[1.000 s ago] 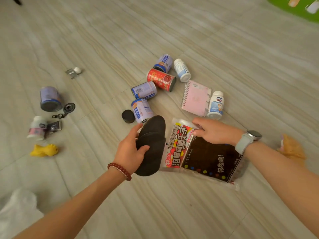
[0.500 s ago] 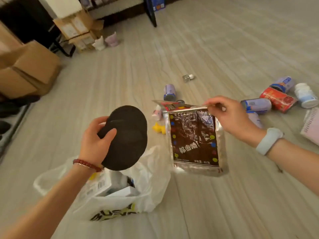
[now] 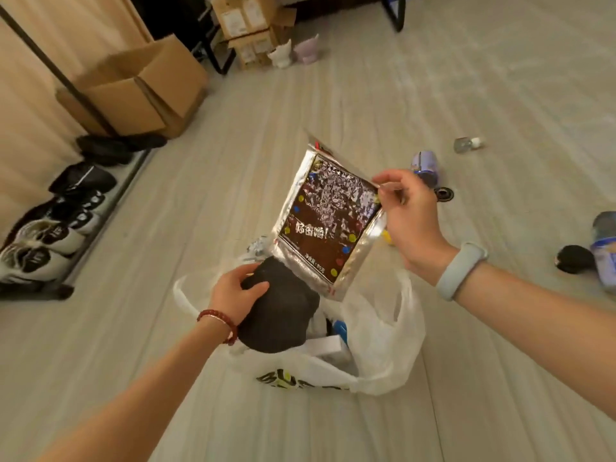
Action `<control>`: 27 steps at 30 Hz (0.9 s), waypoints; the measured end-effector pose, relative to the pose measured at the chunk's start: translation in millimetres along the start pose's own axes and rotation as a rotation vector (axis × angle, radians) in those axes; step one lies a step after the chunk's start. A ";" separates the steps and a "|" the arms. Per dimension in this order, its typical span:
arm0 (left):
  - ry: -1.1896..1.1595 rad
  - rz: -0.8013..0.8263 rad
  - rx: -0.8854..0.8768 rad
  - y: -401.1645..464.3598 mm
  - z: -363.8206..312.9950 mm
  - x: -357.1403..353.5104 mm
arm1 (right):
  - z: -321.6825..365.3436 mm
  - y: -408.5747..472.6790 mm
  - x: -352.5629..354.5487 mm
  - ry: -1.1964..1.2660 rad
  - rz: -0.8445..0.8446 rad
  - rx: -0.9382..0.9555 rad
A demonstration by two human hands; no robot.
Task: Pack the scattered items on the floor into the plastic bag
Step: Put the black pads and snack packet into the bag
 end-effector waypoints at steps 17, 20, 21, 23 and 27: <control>0.703 -0.336 -0.031 15.8 52.3 21.0 | -45.1 -18.6 -32.4 0.095 0.076 -0.285; 0.487 -0.256 0.230 15.8 69.2 29.2 | -42.0 -15.3 -40.8 0.149 0.068 -0.312; 0.288 -0.210 0.324 17.4 76.0 31.1 | -40.1 -13.5 -43.5 0.170 0.056 -0.316; -0.138 -0.175 0.401 19.4 86.7 33.6 | -38.6 -11.6 -50.5 0.192 0.041 -0.310; -0.137 -0.441 0.105 16.4 80.3 59.1 | -44.6 -29.8 -74.5 0.079 0.146 -0.288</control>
Point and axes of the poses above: each hand's wrist, its own y-axis towards the middle knuckle, its own x-axis out of the back of the hand, z = x × y, the point moved 3 cm from there along y, towards the middle knuckle, and after that the axes turned 5 degrees about z, right-handed, at the moved point
